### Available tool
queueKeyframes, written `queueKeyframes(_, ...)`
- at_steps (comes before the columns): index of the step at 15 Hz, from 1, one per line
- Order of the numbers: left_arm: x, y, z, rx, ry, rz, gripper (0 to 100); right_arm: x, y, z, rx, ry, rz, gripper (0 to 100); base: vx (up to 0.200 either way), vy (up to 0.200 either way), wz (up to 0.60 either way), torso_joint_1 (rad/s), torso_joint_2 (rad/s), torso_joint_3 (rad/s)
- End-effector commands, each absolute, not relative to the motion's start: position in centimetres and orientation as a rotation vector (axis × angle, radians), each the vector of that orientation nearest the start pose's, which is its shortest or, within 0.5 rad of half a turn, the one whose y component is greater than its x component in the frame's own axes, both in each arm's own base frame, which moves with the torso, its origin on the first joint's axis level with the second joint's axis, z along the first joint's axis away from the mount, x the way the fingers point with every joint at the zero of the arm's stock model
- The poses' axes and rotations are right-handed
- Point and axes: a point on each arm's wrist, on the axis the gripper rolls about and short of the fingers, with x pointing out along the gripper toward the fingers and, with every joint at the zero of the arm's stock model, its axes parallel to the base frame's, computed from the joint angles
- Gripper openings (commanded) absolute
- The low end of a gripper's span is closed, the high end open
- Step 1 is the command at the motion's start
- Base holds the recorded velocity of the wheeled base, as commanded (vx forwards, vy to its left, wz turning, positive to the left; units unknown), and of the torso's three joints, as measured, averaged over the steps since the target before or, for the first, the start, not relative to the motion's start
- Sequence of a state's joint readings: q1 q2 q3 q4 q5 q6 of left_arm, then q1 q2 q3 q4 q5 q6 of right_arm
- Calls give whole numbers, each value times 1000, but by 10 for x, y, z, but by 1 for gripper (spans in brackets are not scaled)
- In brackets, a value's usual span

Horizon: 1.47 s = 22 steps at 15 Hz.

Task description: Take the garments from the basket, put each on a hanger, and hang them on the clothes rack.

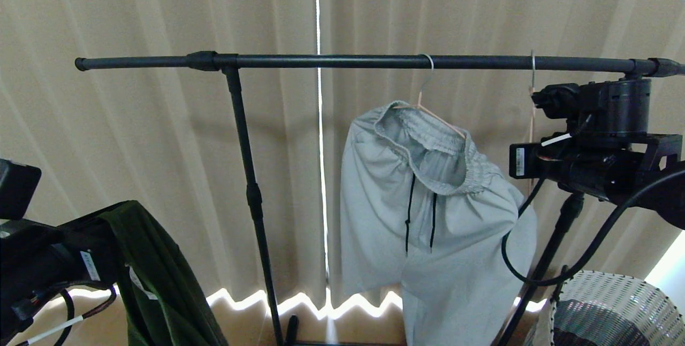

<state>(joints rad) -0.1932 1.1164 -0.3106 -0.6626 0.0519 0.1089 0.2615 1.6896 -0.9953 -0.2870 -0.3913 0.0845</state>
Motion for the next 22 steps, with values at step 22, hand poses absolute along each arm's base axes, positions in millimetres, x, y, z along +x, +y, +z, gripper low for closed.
queueKeyframes(22,141,-26,181,126,132,-148,0,246,58,217,-36,305,145,0,0,0,0,0,0,0)
